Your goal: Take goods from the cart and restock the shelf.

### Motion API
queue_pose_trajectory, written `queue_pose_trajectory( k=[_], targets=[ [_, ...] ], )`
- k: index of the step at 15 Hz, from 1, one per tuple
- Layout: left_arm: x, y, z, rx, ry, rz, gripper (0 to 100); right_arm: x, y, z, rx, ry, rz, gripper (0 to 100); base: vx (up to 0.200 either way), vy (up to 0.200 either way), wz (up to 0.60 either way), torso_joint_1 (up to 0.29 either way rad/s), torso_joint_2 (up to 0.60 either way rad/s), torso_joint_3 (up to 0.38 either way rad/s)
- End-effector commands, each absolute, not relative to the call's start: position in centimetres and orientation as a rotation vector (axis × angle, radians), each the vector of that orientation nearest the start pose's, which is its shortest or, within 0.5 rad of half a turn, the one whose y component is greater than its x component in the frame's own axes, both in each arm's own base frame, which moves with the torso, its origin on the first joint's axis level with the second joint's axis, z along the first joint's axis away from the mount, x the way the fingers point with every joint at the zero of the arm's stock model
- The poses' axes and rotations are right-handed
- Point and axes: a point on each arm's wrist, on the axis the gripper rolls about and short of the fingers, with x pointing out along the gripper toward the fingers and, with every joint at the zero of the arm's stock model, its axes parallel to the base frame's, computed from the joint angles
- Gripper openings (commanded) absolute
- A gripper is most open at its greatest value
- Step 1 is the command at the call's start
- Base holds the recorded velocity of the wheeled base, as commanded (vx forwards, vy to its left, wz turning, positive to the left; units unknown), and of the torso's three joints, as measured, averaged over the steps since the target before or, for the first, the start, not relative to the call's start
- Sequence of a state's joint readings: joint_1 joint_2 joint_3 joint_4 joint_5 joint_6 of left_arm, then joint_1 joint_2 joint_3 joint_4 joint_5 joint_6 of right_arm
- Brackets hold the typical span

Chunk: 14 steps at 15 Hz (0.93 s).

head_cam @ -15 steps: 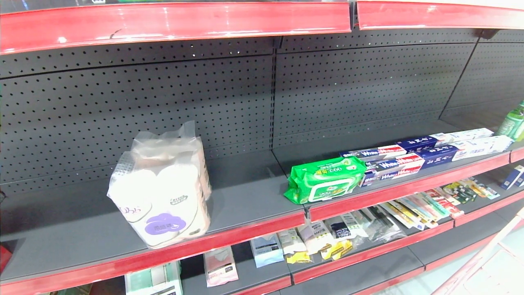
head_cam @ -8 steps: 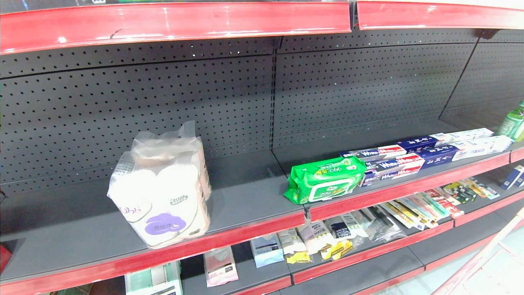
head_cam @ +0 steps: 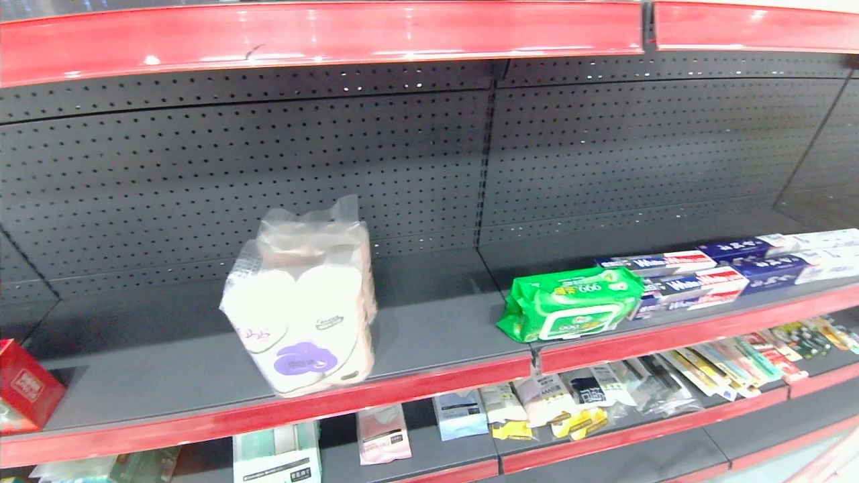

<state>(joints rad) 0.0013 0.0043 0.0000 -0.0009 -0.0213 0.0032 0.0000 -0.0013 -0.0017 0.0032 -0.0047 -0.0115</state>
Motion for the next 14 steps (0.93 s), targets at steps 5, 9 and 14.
queue_pose_trajectory(
  k=[5, 9, 14],
  targets=[
    [-2.25, -0.05, 7.57, 0.003, 0.003, -0.02, 100, -2.29, 0.02, 7.56, -0.012, 0.001, 0.009, 100, 0.0, 0.0, 0.6, 0.001, 0.0, 0.0],
    [-2.25, -0.05, 7.57, 0.005, 0.003, -0.02, 100, -2.29, 0.03, 7.57, -0.009, 0.0, 0.014, 100, 0.0, 0.0, 0.3, 0.001, 0.0, 0.001],
    [-2.25, -0.05, 7.57, 0.005, 0.003, -0.02, 100, -2.29, 0.03, 7.57, -0.008, 0.0, 0.012, 100, 0.0, 0.0, 0.0, 0.0, 0.0, 0.0]
  ],
)
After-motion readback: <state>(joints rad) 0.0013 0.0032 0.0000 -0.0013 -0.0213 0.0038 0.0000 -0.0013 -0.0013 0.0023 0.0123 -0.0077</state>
